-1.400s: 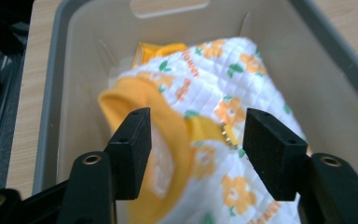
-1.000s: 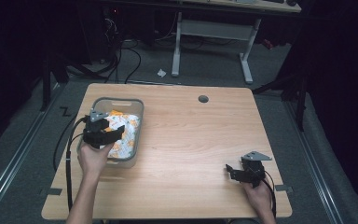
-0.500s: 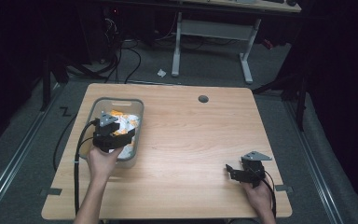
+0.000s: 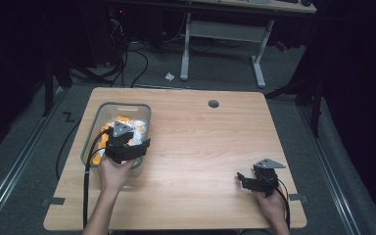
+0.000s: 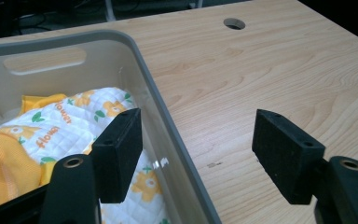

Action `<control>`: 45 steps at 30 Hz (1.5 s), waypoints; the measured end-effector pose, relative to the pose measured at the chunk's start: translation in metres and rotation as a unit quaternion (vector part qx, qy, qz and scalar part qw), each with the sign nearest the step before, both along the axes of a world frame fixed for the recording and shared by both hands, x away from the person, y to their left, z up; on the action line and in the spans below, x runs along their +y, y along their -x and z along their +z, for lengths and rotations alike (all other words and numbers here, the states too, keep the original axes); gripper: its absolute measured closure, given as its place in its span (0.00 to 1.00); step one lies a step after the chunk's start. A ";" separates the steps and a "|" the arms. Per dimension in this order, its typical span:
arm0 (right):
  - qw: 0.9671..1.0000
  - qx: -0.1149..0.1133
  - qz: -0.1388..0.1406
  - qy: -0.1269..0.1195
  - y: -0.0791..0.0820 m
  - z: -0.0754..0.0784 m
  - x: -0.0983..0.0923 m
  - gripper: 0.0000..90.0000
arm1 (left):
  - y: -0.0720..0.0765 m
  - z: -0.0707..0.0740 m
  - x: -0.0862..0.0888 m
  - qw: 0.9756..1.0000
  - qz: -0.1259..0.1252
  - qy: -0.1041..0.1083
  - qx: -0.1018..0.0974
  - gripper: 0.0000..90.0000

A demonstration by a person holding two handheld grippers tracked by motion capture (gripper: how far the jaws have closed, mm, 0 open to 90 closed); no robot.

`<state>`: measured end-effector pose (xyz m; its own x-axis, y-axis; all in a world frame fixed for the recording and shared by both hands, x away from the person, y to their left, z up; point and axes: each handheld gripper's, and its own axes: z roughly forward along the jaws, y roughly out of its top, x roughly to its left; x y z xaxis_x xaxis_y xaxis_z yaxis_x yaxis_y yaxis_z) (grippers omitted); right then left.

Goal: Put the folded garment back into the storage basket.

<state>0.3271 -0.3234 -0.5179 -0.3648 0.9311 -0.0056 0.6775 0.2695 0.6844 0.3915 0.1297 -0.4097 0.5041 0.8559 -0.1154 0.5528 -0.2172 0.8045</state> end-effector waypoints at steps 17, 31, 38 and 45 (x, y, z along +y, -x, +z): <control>1.000 0.000 0.000 0.000 0.000 0.000 0.000 0.26 | 0.009 -0.002 -0.016 1.000 -0.013 0.025 -0.013 0.38; 1.000 0.000 0.000 0.000 0.000 0.000 0.000 0.26 | 0.014 -0.006 -0.032 0.999 -0.037 0.033 -0.006 0.38; 1.000 0.001 -0.001 0.000 0.000 0.000 0.000 0.26 | 0.015 -0.008 -0.039 0.998 -0.047 0.040 0.003 0.39; 1.000 0.000 0.000 0.000 0.000 0.000 0.000 0.26 | 0.014 -0.010 -0.052 0.997 -0.057 0.045 0.009 0.39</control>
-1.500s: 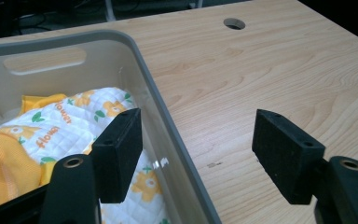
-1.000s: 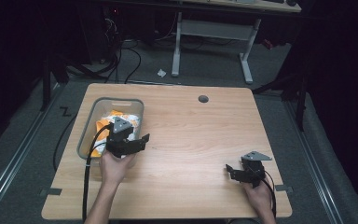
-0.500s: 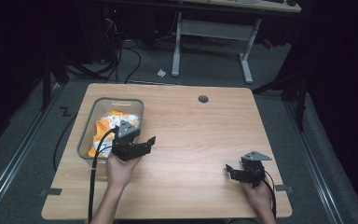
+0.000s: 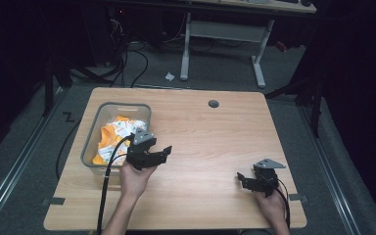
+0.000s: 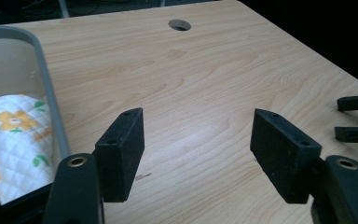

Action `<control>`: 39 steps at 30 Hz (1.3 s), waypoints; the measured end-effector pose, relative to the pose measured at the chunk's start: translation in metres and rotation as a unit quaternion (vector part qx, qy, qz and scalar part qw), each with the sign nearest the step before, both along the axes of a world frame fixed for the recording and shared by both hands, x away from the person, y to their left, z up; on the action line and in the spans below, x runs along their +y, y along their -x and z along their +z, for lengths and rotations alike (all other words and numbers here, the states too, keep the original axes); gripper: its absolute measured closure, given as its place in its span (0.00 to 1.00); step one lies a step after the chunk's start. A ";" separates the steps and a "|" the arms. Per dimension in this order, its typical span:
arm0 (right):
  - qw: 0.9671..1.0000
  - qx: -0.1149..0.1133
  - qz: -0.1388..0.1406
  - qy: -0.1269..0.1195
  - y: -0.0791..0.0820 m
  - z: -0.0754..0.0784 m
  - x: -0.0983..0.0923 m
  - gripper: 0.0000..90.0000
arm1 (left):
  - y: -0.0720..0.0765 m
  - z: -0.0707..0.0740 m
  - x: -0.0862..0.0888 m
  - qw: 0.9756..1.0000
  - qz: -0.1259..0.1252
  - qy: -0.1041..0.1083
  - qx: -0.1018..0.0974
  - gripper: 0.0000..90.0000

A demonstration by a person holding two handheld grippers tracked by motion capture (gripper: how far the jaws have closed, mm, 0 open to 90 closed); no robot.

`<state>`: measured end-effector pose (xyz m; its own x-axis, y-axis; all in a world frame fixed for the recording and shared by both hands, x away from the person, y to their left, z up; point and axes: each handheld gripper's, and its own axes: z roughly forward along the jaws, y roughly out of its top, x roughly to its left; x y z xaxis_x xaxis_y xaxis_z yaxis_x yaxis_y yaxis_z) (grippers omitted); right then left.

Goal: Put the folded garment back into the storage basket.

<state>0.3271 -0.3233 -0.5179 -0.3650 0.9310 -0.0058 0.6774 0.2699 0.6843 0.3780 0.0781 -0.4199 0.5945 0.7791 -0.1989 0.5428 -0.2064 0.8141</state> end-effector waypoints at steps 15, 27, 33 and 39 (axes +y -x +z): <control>1.000 0.000 0.000 0.000 0.000 0.000 0.000 0.26 | 0.007 -0.003 -0.021 1.000 -0.026 -0.005 -0.003 0.39; 1.000 0.000 0.000 0.001 0.000 0.000 0.000 0.26 | 0.011 -0.010 -0.032 0.999 -0.040 -0.005 0.001 0.40; 1.000 0.000 0.000 0.000 0.000 0.000 0.000 0.26 | 0.014 -0.014 -0.035 0.999 -0.045 -0.012 0.001 0.40; 1.000 0.000 0.000 0.000 0.000 0.000 0.000 0.26 | 0.016 -0.018 -0.039 0.999 -0.052 -0.001 0.007 0.40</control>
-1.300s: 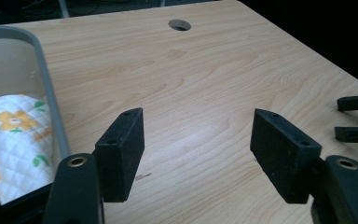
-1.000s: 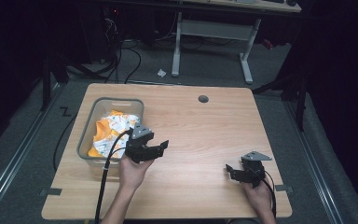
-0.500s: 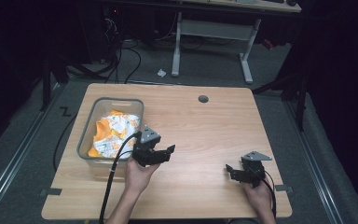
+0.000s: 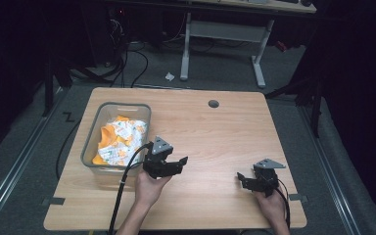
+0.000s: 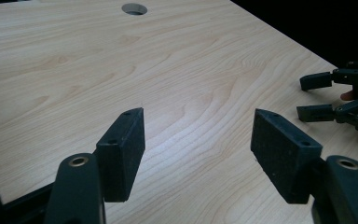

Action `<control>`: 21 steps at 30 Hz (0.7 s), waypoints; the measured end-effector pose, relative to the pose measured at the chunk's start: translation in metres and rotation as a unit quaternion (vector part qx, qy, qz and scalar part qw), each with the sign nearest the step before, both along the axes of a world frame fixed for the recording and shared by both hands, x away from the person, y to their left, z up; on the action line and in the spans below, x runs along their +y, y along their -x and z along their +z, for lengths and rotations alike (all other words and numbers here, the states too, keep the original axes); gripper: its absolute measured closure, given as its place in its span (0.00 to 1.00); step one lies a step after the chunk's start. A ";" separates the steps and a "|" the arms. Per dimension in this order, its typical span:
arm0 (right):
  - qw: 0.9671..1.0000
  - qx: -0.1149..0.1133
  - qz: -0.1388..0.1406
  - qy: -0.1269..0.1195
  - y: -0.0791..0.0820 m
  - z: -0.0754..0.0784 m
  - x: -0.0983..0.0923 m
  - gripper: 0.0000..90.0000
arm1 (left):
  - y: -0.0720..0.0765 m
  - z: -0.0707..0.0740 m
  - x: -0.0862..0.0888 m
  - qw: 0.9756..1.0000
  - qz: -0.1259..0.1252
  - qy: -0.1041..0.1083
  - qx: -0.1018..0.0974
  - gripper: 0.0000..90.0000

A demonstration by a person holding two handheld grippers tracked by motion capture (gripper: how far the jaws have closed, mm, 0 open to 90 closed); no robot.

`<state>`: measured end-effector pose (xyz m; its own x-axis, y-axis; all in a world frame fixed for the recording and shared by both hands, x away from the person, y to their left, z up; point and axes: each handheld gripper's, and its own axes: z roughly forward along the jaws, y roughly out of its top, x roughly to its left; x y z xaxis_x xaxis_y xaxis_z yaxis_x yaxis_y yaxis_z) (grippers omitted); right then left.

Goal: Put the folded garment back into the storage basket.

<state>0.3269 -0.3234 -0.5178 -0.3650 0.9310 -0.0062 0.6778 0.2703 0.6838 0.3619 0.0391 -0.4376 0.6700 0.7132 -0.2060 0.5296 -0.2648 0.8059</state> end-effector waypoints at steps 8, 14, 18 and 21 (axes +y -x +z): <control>1.000 0.000 0.000 0.000 0.000 0.000 0.000 0.26 | 0.002 -0.005 -0.002 1.000 -0.001 -0.002 0.003 0.40; 1.000 0.000 0.000 0.000 0.000 0.000 0.000 0.26 | 0.004 -0.009 -0.003 1.000 0.000 -0.003 0.007 0.40; 1.000 0.000 0.000 0.000 0.000 0.000 0.000 0.26 | 0.005 -0.013 -0.004 1.000 0.000 -0.008 0.010 0.40; 1.000 0.000 0.000 0.000 0.000 0.000 0.000 0.26 | 0.005 -0.015 -0.004 1.000 -0.001 -0.008 0.011 0.40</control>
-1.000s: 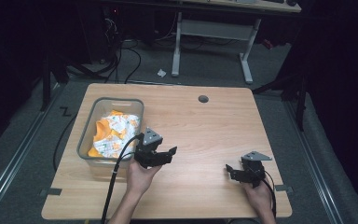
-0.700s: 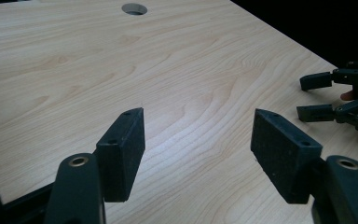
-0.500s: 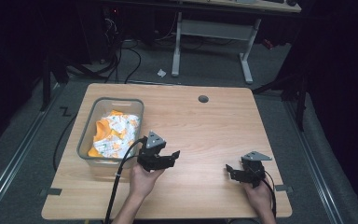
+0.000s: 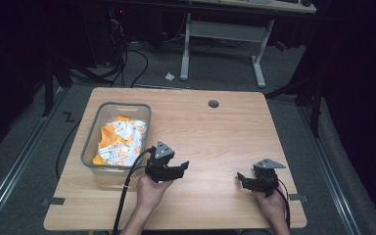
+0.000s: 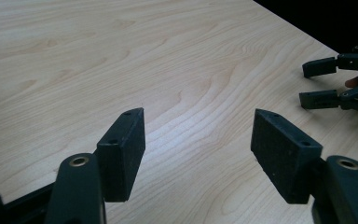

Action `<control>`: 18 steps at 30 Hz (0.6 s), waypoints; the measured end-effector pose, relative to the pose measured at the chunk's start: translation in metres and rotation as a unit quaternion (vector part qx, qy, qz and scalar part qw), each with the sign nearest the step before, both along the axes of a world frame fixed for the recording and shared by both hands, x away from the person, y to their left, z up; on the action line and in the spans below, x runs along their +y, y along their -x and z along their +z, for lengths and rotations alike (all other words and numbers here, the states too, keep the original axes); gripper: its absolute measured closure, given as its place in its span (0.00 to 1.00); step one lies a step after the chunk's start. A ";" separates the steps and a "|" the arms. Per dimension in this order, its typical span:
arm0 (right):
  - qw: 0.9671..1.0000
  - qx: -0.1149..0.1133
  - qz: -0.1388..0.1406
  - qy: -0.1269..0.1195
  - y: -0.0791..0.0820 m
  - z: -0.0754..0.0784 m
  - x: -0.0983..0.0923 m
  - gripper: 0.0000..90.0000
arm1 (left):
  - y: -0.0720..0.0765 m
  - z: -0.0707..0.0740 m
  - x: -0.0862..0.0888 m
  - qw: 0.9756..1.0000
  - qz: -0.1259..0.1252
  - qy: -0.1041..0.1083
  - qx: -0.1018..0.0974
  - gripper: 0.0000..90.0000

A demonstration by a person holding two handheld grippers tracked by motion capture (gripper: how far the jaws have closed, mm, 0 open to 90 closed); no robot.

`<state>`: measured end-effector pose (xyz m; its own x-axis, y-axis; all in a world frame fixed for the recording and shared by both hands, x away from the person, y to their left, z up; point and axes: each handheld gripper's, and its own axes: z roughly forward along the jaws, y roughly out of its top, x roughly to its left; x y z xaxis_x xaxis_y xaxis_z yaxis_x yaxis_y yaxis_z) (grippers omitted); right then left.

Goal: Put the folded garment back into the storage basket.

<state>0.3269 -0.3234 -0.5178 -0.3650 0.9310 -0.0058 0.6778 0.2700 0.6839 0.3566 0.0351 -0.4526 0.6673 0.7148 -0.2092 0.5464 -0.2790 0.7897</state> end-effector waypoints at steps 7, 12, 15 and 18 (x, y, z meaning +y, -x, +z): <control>1.000 0.001 -0.001 -0.001 0.000 0.000 0.000 0.26 | 0.002 -0.007 -0.001 1.000 0.000 -0.007 0.004 0.40; 1.000 0.001 -0.001 -0.001 0.000 0.000 0.000 0.26 | 0.003 -0.013 -0.003 1.000 -0.004 -0.005 0.014 0.40; 1.000 0.001 -0.001 -0.001 0.000 0.000 0.000 0.26 | 0.004 -0.016 -0.004 1.000 -0.003 -0.009 0.015 0.40; 1.000 0.001 -0.001 0.000 0.000 0.000 0.000 0.26 | 0.004 -0.020 -0.003 1.000 0.000 -0.008 0.019 0.40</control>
